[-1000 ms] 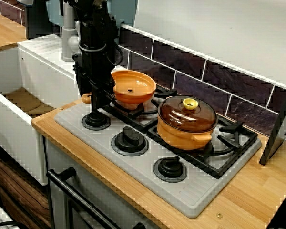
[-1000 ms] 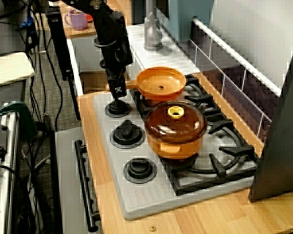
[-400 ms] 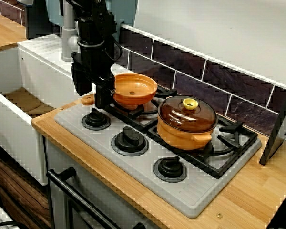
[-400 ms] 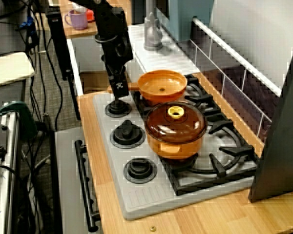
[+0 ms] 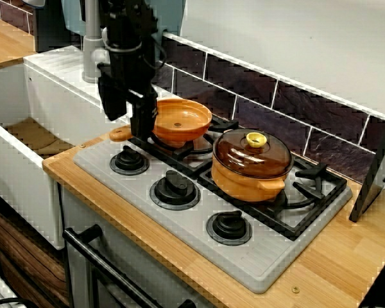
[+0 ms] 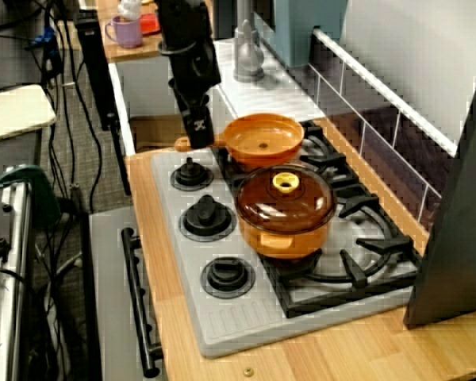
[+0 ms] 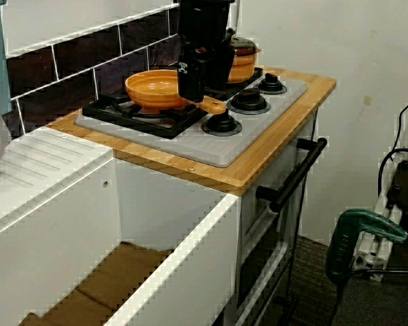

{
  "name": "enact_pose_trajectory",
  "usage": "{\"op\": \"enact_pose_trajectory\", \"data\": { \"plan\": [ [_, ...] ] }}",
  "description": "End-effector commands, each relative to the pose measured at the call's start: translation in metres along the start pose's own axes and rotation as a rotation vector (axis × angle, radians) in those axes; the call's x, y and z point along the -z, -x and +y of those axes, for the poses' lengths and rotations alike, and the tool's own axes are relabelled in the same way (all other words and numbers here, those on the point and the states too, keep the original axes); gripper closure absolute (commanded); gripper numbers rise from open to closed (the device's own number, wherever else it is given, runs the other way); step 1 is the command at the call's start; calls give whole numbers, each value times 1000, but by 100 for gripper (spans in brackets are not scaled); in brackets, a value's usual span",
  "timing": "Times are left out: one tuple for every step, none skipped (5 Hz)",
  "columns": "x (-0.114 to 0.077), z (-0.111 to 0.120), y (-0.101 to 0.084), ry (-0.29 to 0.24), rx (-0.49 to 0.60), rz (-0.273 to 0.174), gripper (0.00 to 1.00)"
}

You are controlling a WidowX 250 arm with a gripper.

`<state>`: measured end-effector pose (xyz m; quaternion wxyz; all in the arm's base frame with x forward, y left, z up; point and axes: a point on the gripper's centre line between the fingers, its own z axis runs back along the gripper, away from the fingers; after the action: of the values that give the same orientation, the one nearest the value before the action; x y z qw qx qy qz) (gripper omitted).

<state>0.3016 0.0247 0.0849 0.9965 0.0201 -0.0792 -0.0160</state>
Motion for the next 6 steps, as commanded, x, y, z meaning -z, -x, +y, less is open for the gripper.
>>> {"op": "enact_pose_trajectory", "data": {
  "plan": [
    [-35, -7, -36, 35, -24, -66, 0],
    [-43, -22, -49, 25, 28, -41, 0],
    [-57, -35, -54, 33, 73, -40, 0],
    [-65, -48, -61, 45, 169, -35, 0],
    [-68, -56, -68, 70, 196, -53, 0],
    [-74, -61, -75, 96, 254, -71, 0]
  ]
}}
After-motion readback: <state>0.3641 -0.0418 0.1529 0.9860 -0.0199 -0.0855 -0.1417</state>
